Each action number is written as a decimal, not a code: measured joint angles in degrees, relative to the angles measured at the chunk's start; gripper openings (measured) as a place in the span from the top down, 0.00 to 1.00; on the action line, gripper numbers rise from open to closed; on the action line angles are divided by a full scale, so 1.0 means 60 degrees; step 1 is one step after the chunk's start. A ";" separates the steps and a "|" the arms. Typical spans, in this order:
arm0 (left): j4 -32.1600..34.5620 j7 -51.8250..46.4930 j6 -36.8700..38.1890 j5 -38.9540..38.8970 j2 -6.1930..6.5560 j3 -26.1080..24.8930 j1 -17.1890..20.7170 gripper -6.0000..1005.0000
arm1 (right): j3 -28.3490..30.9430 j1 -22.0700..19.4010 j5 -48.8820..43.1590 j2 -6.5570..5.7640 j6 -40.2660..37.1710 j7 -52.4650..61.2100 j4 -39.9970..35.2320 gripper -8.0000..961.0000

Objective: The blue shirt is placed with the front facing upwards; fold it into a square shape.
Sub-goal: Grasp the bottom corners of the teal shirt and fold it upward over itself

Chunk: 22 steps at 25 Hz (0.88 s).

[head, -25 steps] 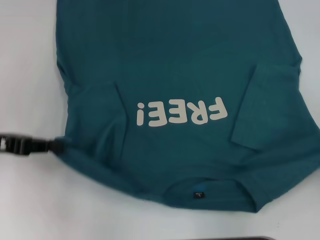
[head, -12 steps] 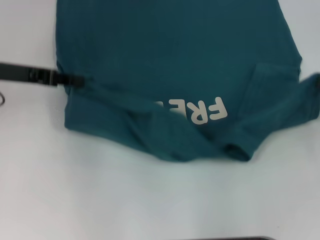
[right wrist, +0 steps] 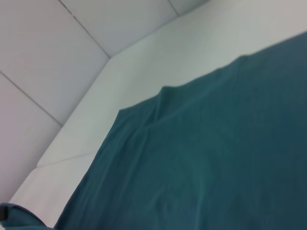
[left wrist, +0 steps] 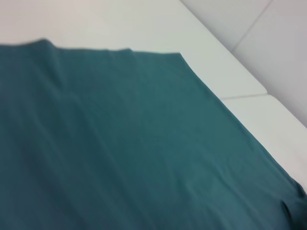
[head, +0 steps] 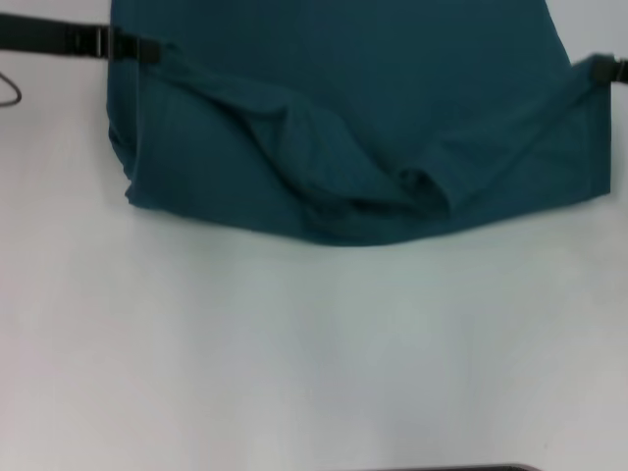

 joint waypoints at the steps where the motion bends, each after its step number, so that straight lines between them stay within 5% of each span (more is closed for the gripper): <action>1: 0.0038 -0.0018 -0.0130 -0.0001 0.0013 -0.0001 -0.0070 0.99 | -0.0010 0.0108 0.0000 0.0000 -0.0123 0.0010 -0.0001 0.96; 22: 0.0824 -0.0065 -0.2078 -0.0507 0.0173 0.0040 -0.0947 1.00 | -0.1090 0.1140 0.0016 -0.0174 -0.1860 0.0644 0.0056 0.96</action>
